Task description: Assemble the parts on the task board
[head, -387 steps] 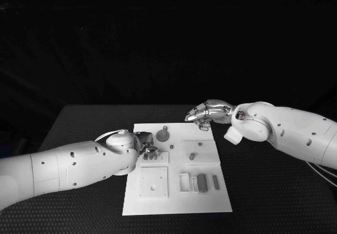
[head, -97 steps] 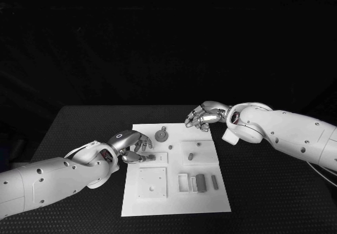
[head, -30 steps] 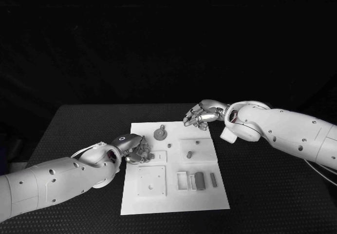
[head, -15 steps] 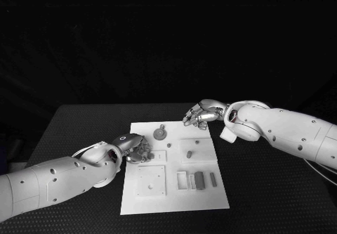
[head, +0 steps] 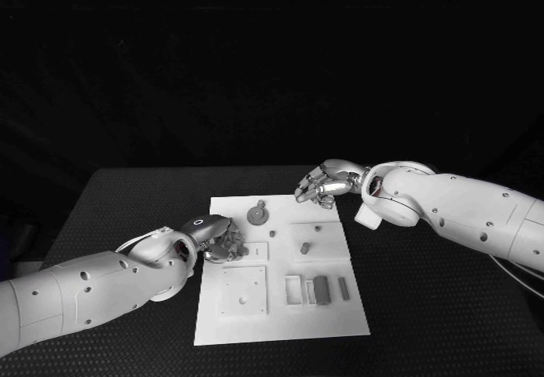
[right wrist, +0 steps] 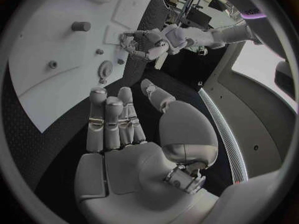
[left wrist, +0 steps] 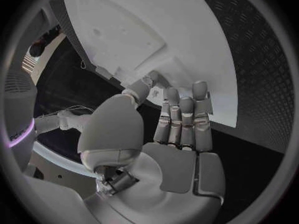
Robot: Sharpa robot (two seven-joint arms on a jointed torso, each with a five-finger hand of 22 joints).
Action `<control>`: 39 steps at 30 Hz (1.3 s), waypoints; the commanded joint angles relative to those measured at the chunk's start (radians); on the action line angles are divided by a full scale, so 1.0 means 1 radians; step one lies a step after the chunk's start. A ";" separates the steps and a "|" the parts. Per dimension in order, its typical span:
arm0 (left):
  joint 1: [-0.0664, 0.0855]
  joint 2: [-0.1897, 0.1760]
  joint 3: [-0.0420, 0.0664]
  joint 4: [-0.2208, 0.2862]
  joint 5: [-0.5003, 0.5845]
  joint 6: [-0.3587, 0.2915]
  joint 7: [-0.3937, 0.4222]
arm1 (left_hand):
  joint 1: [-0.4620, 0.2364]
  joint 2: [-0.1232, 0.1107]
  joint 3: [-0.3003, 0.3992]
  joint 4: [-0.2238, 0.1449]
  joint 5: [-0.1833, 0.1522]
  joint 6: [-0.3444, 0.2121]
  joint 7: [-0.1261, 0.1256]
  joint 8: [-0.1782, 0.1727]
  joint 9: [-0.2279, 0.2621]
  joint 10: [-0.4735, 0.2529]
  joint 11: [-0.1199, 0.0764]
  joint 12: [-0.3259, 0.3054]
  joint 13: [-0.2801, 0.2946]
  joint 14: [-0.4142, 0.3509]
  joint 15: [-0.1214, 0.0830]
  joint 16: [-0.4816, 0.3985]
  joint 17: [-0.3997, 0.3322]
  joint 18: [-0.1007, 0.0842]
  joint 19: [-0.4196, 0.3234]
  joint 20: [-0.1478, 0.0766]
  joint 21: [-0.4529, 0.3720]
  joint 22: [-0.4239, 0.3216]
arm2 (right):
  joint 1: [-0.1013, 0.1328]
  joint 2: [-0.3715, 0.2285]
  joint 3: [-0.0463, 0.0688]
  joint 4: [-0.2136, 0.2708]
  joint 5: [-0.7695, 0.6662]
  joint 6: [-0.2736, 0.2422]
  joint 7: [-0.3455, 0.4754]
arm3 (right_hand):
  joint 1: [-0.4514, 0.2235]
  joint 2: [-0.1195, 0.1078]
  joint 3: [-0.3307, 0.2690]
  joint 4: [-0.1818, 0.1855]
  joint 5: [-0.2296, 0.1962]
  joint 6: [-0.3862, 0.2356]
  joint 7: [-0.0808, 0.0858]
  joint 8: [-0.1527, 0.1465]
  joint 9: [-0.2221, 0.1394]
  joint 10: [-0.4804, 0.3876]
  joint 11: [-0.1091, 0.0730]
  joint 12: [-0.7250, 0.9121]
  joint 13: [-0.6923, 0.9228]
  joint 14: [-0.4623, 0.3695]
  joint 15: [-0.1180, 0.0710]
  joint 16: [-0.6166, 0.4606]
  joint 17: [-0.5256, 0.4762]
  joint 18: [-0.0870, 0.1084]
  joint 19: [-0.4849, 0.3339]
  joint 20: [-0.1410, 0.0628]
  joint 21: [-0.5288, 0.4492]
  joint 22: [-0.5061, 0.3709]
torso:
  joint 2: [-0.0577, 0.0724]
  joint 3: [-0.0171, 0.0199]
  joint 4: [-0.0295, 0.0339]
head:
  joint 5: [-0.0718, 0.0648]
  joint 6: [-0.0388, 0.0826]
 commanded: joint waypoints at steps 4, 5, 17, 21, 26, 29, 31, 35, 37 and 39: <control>-0.006 0.001 -0.005 0.001 -0.009 -0.012 0.018 | 0.008 0.010 0.001 -0.009 0.016 0.009 0.004 0.004 0.001 0.017 -0.002 0.004 -0.004 0.017 -0.005 0.008 -0.002 0.013 0.015 -0.010 0.007 0.020 | -0.001 0.000 0.000 0.002 -0.007 0.005 0.009 | 0.004 -0.005 0.000 -0.004 -0.004 0.000 0.010 -0.005 -0.001 -0.001 0.005 0.004 -0.001 0.003 0.003 -0.003 -0.001 0.043 0.002 -0.002 0.001 0.018 | 0.000 -0.0007 0.0004 | 0.001 0.001; -0.006 0.001 -0.005 0.001 -0.007 -0.014 0.020 | 0.008 0.010 0.001 -0.009 0.017 0.010 0.004 0.004 0.001 0.017 -0.002 0.005 -0.004 0.017 -0.005 0.008 -0.002 0.013 0.016 -0.010 0.007 0.020 | -0.001 0.000 0.000 0.002 -0.007 0.005 0.009 | 0.004 -0.005 0.000 -0.003 -0.004 0.000 0.010 -0.005 -0.001 -0.001 0.005 0.004 -0.001 0.003 0.003 -0.003 -0.001 0.043 0.002 -0.002 0.001 0.018 | 0.000 -0.0008 0.0004 | 0.001 0.001; -0.006 -0.011 -0.004 0.017 0.058 -0.082 0.074 | 0.000 0.015 0.003 -0.010 0.052 0.014 0.004 0.003 -0.002 0.044 -0.006 0.005 -0.012 0.042 -0.014 0.011 -0.006 0.014 0.037 -0.019 0.017 0.019 | -0.001 -0.001 0.000 0.003 -0.007 -0.015 0.005 | 0.000 -0.005 -0.001 0.000 -0.004 0.000 0.010 -0.005 -0.001 -0.002 0.005 0.004 -0.002 0.003 0.003 -0.003 -0.001 0.043 0.002 -0.002 0.000 0.018 | 0.000 -0.0008 0.0003 | 0.001 0.007; -0.005 -0.015 0.004 0.021 0.133 -0.089 0.082 | -0.010 0.016 0.001 -0.004 0.049 0.014 0.006 0.002 -0.003 0.045 -0.005 0.000 -0.016 0.044 -0.013 0.006 -0.009 0.013 0.037 -0.019 0.014 0.018 | -0.001 -0.001 -0.001 0.001 -0.007 -0.023 0.004 | 0.000 -0.005 -0.001 0.000 -0.004 0.000 0.010 -0.005 -0.001 -0.002 0.005 0.004 -0.002 0.003 0.003 -0.003 -0.002 0.043 0.002 -0.002 0.000 0.018 | 0.000 -0.0010 0.0005 | 0.002 0.008; -0.005 -0.022 0.025 0.032 0.158 -0.084 0.088 | -0.013 0.017 0.001 -0.003 0.048 0.014 0.006 0.002 -0.003 0.046 -0.005 -0.001 -0.018 0.045 -0.013 0.005 -0.010 0.012 0.037 -0.019 0.013 0.017 | -0.002 -0.001 -0.001 0.001 -0.007 -0.025 0.002 | 0.000 -0.006 -0.001 0.000 -0.004 0.000 0.010 -0.005 -0.001 -0.002 0.005 0.005 -0.003 0.003 0.003 -0.003 -0.002 0.043 0.002 -0.002 0.000 0.018 | 0.000 -0.0002 -0.0002 | 0.002 0.011; -0.005 -0.027 0.034 0.041 0.167 -0.081 0.089 | -0.016 0.015 0.000 -0.002 0.048 0.014 0.006 0.001 -0.004 0.046 -0.004 -0.002 -0.019 0.045 -0.013 0.004 -0.011 0.012 0.037 -0.019 0.013 0.017 | -0.002 -0.001 -0.002 0.000 -0.007 -0.028 0.002 | 0.000 -0.006 -0.001 0.001 -0.004 0.000 0.010 -0.005 -0.001 -0.002 0.005 0.005 -0.003 0.003 0.003 -0.003 -0.002 0.043 0.002 -0.002 0.000 0.018 | 0.000 0.0003 0.0002 | 0.004 0.011; -0.005 -0.028 0.045 0.046 0.172 -0.079 0.088 | -0.017 0.015 -0.001 -0.001 0.048 0.013 0.006 0.001 -0.004 0.046 -0.004 -0.002 -0.019 0.045 -0.013 0.003 -0.011 0.012 0.037 -0.019 0.012 0.017 | -0.002 0.000 -0.002 0.000 -0.007 -0.033 0.000 | -0.001 -0.006 -0.001 0.001 -0.004 0.000 0.010 -0.005 -0.001 -0.002 0.005 0.005 -0.003 0.003 0.003 -0.003 -0.002 0.043 0.002 -0.002 0.000 0.018 | 0.000 0.0006 0.0004 | 0.004 0.013; -0.005 -0.032 0.063 0.060 0.192 -0.078 0.089 | -0.020 0.013 -0.002 -0.001 0.048 0.012 0.007 0.000 -0.004 0.046 -0.004 -0.003 -0.020 0.046 -0.013 0.002 -0.012 0.012 0.037 -0.019 0.012 0.017 | -0.004 0.002 -0.005 -0.001 -0.007 -0.050 -0.009 | -0.001 -0.006 -0.002 0.001 -0.004 0.000 0.010 -0.005 -0.001 -0.001 0.005 0.006 -0.003 0.003 0.003 -0.003 -0.002 0.043 0.002 -0.002 0.000 0.018 | 0.000 0.0000 0.0002 | 0.003 0.017; -0.005 -0.034 0.072 0.068 0.198 -0.078 0.089 | -0.020 0.012 -0.002 0.000 0.048 0.012 0.007 0.000 -0.004 0.046 -0.004 -0.004 -0.020 0.046 -0.013 0.002 -0.012 0.012 0.037 -0.019 0.011 0.017 | -0.006 0.005 -0.007 -0.002 0.012 -0.063 -0.017 | -0.002 -0.006 -0.002 0.002 -0.004 0.000 0.010 -0.005 -0.001 -0.001 0.005 0.006 -0.003 0.003 0.003 -0.003 -0.002 0.043 0.002 -0.002 0.000 0.017 | 0.000 0.0000 0.0001 | 0.004 0.020; -0.005 -0.034 0.087 0.076 0.203 -0.078 0.090 | -0.021 0.012 -0.002 0.000 0.048 0.012 0.007 0.000 -0.005 0.046 -0.003 -0.004 -0.020 0.046 -0.013 0.002 -0.012 0.012 0.037 -0.019 0.011 0.017 | -0.012 0.009 -0.011 -0.004 0.044 -0.072 -0.028 | -0.003 -0.006 -0.002 0.003 -0.004 0.000 0.010 -0.005 -0.001 -0.001 0.005 0.006 -0.003 0.003 0.003 -0.003 -0.002 0.043 0.002 -0.002 0.000 0.017 | 0.000 -0.0001 0.0000 | 0.004 0.021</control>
